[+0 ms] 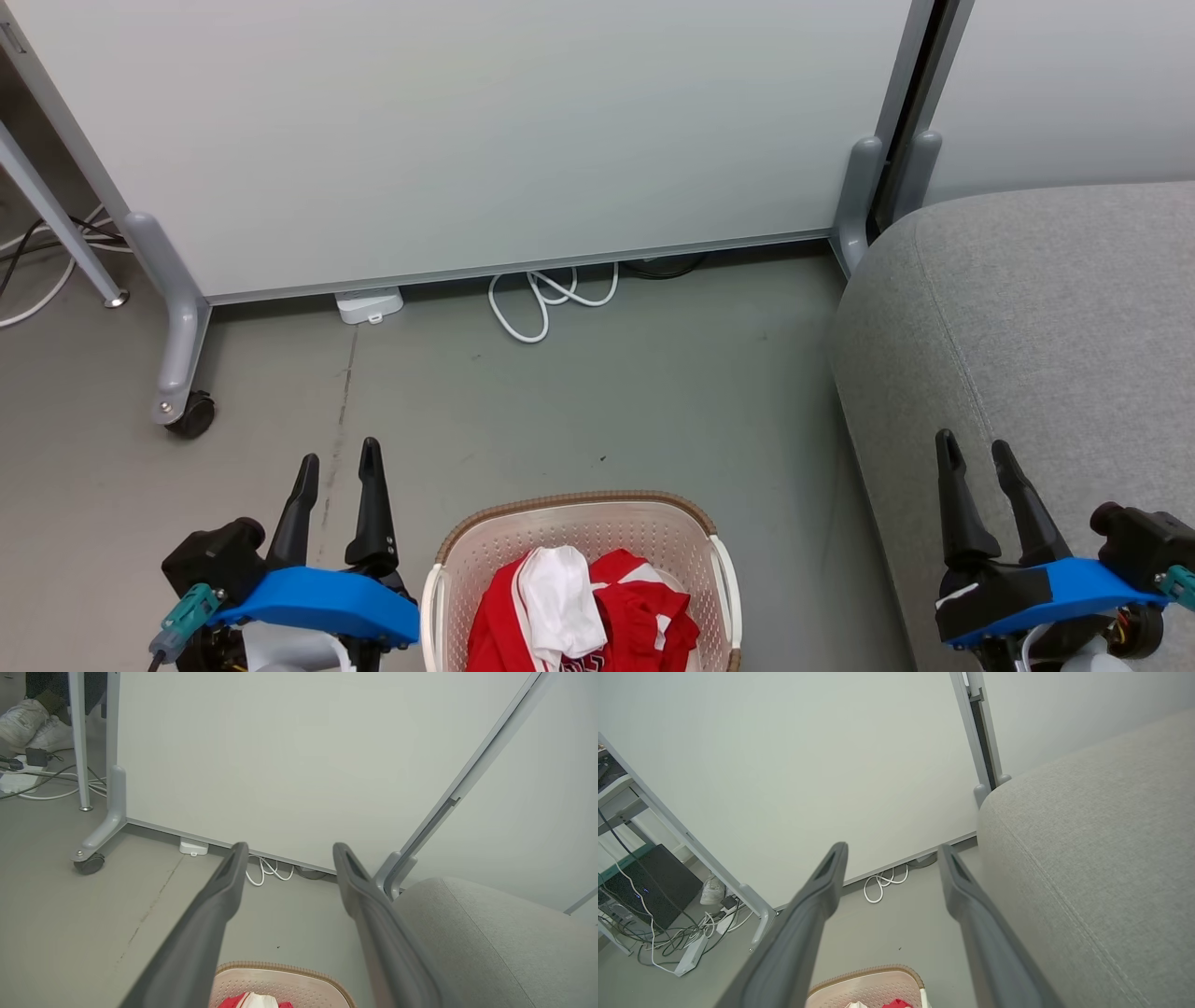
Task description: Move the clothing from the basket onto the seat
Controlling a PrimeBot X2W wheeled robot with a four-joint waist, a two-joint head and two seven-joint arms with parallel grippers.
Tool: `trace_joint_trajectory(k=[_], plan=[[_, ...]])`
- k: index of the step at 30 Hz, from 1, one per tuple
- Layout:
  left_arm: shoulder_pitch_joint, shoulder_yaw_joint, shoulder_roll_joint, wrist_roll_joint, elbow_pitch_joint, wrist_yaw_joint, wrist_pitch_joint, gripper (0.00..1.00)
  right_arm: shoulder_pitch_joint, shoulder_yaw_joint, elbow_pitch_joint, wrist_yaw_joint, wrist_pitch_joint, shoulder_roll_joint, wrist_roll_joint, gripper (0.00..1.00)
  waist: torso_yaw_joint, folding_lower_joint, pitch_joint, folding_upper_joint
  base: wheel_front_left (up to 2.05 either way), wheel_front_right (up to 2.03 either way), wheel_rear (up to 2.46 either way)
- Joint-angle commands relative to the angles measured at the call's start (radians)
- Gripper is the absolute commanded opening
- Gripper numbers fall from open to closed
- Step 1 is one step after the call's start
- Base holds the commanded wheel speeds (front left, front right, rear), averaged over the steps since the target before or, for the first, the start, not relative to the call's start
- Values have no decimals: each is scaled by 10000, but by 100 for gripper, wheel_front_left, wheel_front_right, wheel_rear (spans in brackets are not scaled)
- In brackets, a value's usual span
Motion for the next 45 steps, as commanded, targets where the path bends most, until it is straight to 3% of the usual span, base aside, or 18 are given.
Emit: trace_joint_trajectory(k=[1, 45], plan=[[-199, -39, 40, 304, -52, -29, -105, 100, -154, 4, -65, 17, -98, -78, -356, 100, 6, 0, -7, 0, 0, 0, 0], [-146, 54, -266, 2948, 373, -293, -1007, 100, -4, -52, 0, 27, -703, -100, -3977, 100, 96, -1, -56, 0, 0, 0, 0]])
